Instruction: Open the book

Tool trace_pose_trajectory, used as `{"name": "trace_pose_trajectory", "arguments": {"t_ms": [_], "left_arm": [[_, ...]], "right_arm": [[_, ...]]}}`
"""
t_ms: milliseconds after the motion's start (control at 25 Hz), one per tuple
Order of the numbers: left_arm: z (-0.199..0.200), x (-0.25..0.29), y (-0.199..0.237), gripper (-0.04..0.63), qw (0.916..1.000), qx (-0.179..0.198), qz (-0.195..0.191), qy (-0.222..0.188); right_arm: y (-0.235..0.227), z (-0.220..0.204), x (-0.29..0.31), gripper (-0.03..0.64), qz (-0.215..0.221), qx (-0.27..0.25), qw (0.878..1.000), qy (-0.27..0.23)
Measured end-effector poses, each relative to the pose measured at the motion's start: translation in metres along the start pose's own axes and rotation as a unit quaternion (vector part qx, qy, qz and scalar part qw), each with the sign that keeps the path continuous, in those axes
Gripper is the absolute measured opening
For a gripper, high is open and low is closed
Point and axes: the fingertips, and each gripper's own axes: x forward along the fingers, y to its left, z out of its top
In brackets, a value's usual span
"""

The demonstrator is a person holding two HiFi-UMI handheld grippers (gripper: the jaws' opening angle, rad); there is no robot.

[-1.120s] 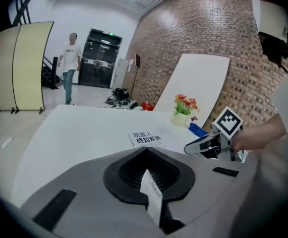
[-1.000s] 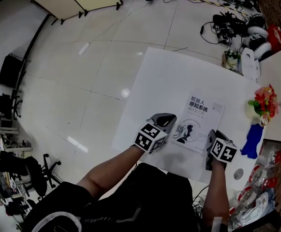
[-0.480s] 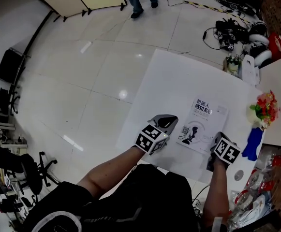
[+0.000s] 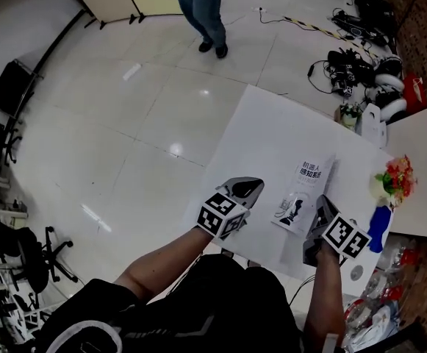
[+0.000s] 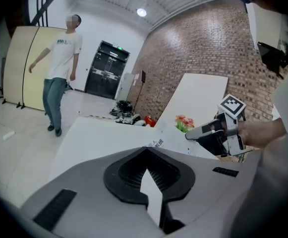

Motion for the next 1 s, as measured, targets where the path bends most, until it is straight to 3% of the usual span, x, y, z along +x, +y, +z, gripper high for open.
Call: {"name": "trace_pose_trajectory", "arguments": {"t_ms": [280,480,720,840,1000], "left_arm": [[0.021,-0.059,0.028,-0.003,0.9981,-0.014,0.040,-0.045],[0.017,-0.101,0.054,-0.004,0.9951,-0.022,0.075,-0.060],[0.003,-0.137,0.076,-0.005,0.9918,-0.031,0.111,-0.054],[-0.001,-0.144,0.079,-0.003,0.9917,-0.027,0.114,-0.053],[0.000,-0.140,0.078,-0.003,0.9922,-0.028,0.104,-0.063]], "right_arm": [[0.095,-0.016,0.048,0.009,0.065,-0.048,0.995,0.050],[0.138,-0.055,0.111,0.009,0.067,-0.076,0.988,0.118],[0.159,-0.109,0.170,0.002,0.065,-0.117,0.975,0.179],[0.174,-0.121,0.170,0.002,0.091,-0.124,0.972,0.178],[0.181,-0.106,0.145,0.003,0.121,-0.118,0.976,0.135]]}}
